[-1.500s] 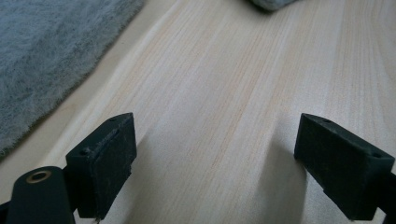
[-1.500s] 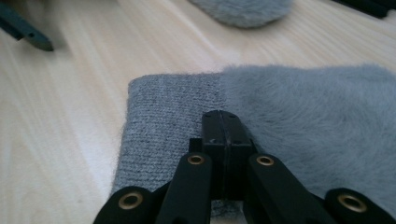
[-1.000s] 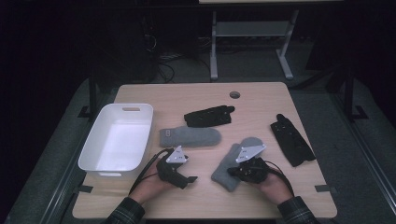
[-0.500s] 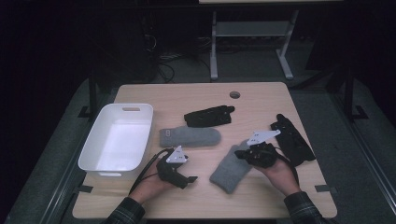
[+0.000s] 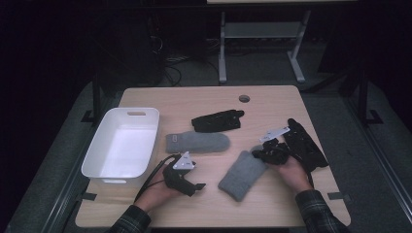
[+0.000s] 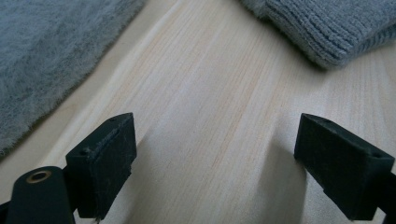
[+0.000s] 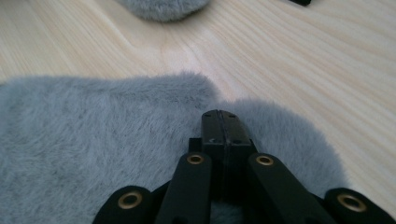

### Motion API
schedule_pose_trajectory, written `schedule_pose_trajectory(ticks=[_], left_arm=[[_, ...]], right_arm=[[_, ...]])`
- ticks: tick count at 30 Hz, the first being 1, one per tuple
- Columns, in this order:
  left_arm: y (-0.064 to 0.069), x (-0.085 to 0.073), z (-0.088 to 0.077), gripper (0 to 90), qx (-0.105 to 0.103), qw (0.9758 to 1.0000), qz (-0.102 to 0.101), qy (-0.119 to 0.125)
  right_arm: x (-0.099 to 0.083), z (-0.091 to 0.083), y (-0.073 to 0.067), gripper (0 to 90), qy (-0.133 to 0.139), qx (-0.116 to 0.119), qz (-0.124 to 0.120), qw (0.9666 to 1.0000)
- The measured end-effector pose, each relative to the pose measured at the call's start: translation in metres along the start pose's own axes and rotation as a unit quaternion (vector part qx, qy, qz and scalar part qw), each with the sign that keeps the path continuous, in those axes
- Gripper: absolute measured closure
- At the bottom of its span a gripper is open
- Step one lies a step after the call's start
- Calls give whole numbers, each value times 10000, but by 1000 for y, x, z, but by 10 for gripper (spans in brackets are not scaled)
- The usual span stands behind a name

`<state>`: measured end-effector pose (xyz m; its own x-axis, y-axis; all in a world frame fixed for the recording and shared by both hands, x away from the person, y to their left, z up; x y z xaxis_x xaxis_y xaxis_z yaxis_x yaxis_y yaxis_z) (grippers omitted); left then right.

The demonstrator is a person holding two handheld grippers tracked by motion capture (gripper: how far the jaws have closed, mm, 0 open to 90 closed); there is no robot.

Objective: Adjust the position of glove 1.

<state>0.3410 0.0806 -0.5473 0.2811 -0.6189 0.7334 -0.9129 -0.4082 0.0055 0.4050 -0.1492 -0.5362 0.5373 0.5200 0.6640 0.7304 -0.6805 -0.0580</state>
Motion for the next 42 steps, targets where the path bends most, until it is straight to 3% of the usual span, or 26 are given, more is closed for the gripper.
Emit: schedule_pose_trajectory(ticks=[1, 8, 21, 24, 27, 31, 38, 42], left_arm=[[0, 0, 0, 119, 1, 10000, 0, 2], [0, 0, 0, 119, 5, 10000, 5, 12], [0, -1, 0, 120, 2, 10000, -3, -11], [0, -1, 0, 119, 2, 10000, -4, -13], [0, -1, 0, 120, 3, 10000, -6, -9], [0, -1, 0, 119, -5, 10000, -1, -20], [0, -1, 0, 119, -4, 10000, 6, -24], [0, -1, 0, 120, -2, 10000, 7, -26]], right_arm=[[0, -1, 0, 900, 29, 37, 86, 10000], [-11, -11, -8, 900, -69, -43, 76, 9999], [-39, -36, -44, 900, -216, -4, -45, 9998], [-39, -39, -47, 881, -130, -36, -78, 9999], [-31, -48, -43, 842, 215, -49, -9, 9998], [-31, -62, -29, 728, 478, -232, 170, 9984], [-53, -79, -12, 448, 575, -367, 486, 9965], [-70, -90, -6, 349, 582, -430, 559, 9958]])
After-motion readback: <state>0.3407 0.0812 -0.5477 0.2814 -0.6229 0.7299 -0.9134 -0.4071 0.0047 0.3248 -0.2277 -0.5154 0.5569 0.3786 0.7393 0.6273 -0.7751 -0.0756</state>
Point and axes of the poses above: each handheld gripper's, and its own axes: z roughly forward along the jaws, x roughly out of its top, y roughly to its right, the point moved 10 cm from there along z, roughly forward along the jaws, and after that the axes turned 1 degree about y, right-handed, at the moved point
